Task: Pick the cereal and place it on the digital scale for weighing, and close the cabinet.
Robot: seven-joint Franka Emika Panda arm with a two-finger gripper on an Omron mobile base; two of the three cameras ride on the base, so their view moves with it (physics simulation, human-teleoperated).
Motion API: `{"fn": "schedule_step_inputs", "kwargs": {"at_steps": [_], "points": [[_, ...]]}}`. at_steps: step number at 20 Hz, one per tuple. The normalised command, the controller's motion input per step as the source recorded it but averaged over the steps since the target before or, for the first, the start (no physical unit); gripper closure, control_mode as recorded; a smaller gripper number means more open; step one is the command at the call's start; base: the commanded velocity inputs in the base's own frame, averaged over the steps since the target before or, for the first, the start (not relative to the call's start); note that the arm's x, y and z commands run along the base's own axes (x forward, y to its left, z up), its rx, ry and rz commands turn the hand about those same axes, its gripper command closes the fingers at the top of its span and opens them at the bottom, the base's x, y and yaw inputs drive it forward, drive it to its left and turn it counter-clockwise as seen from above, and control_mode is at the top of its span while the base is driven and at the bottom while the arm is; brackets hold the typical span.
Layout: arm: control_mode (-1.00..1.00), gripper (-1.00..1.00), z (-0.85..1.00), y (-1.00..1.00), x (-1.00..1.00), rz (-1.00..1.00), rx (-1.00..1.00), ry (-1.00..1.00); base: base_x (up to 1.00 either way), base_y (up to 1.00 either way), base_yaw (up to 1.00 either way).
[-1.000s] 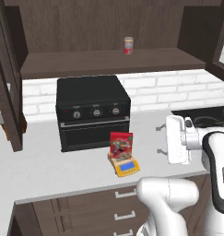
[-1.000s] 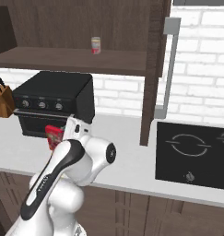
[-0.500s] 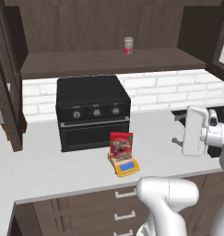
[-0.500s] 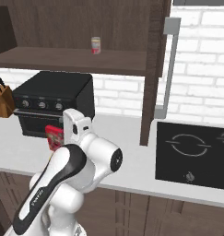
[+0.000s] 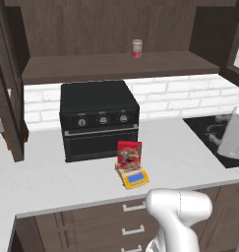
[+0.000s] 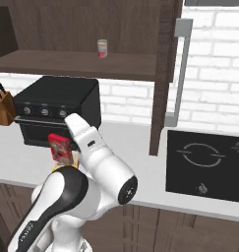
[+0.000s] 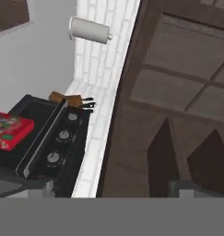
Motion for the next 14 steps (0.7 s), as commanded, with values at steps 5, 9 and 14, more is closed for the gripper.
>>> {"fn": "schedule_step_inputs", "kwargs": {"at_steps": [5, 9, 14], "points": [[-1.0, -1.0, 0.0, 0.0, -0.79, -0.48, 0.03, -0.42, 0.0, 0.0, 0.0], [-1.0, -1.0, 0.0, -0.01, -0.87, -0.39, 0.23, -0.18, 0.0, 0.0, 0.0], [-1.0, -1.0, -0.16, -0.09, -0.99, -0.21, 0.32, -0.16, 0.0, 0.0, 0.0]]}}
